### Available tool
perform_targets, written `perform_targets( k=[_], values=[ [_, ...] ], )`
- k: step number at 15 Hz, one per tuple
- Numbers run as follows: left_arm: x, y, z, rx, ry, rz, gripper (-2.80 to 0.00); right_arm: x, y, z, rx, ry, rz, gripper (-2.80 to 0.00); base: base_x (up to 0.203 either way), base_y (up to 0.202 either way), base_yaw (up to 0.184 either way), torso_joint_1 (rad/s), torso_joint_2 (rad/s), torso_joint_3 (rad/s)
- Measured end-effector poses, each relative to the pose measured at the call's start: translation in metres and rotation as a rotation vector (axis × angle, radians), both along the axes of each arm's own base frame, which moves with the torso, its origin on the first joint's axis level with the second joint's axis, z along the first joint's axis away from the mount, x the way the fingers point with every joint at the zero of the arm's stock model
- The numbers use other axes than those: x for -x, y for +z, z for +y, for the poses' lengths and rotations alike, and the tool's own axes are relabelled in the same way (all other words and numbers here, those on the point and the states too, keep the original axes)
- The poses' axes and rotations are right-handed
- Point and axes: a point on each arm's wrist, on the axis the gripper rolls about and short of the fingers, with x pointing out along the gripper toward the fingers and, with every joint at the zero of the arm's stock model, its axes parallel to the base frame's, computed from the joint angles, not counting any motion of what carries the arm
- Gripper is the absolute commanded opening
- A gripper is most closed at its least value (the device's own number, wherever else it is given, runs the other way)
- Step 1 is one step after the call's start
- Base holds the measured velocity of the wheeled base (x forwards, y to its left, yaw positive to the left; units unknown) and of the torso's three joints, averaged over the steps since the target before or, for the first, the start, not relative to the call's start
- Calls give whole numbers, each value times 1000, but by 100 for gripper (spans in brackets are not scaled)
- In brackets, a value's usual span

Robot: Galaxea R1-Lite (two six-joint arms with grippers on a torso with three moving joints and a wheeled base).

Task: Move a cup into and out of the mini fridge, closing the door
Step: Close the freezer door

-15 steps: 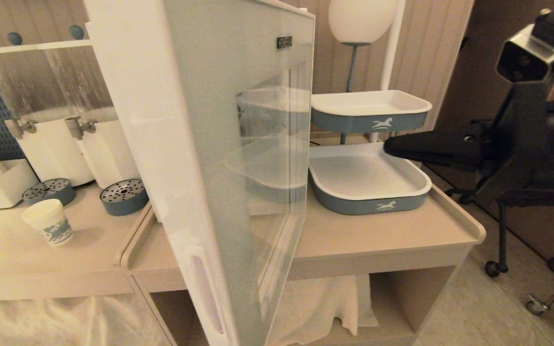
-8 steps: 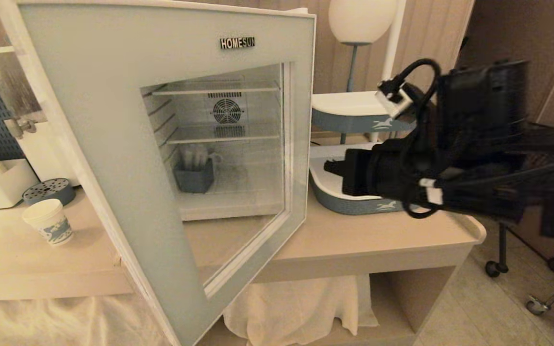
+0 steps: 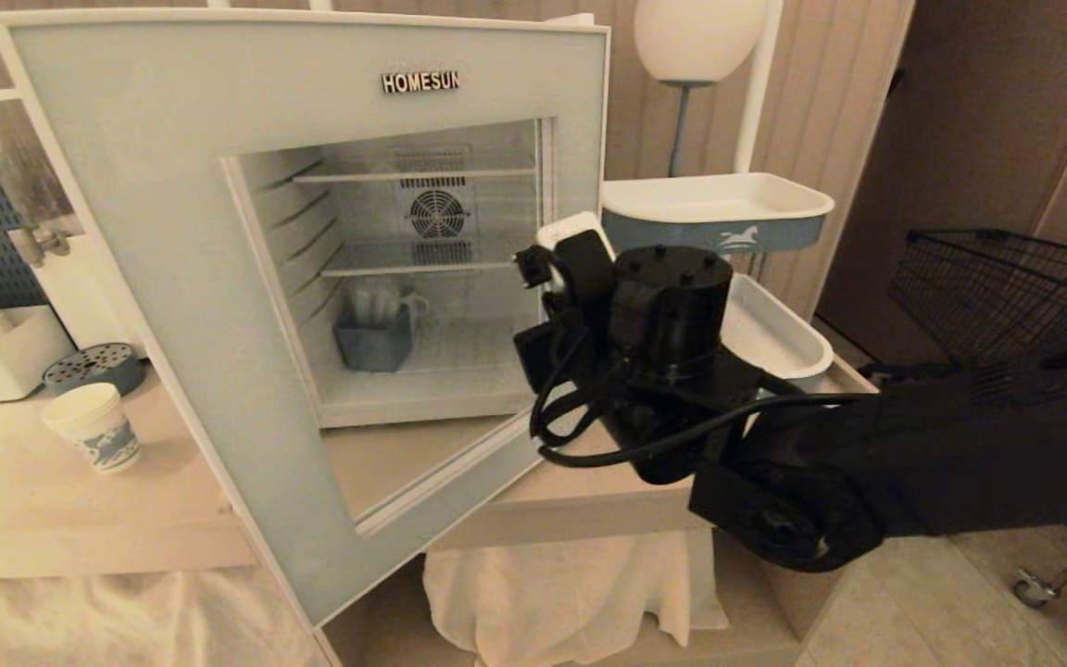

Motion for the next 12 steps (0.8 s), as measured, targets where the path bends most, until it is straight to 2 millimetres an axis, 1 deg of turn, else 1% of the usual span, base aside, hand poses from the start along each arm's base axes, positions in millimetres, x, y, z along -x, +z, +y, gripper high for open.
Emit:
perform_targets(
  k=[3,5,10,12],
  values=[
    [0,0,0,0,0,0,-280,-3,-9,15,12,166,-15,-280,0,0,0,0,0,0],
    [0,0,0,0,-1,0,-280,-9,-10,25,6,245,-56,-280,0,0,0,0,0,0],
    [0,0,0,0,0,0,-280,-35,-8,57,-72,272,-184,-280,0,0,0,0,0,0],
    [0,0,0,0,0,0,-280,-45,-15,67,-84,262,-196,-280,0,0,0,0,0,0]
  ],
)
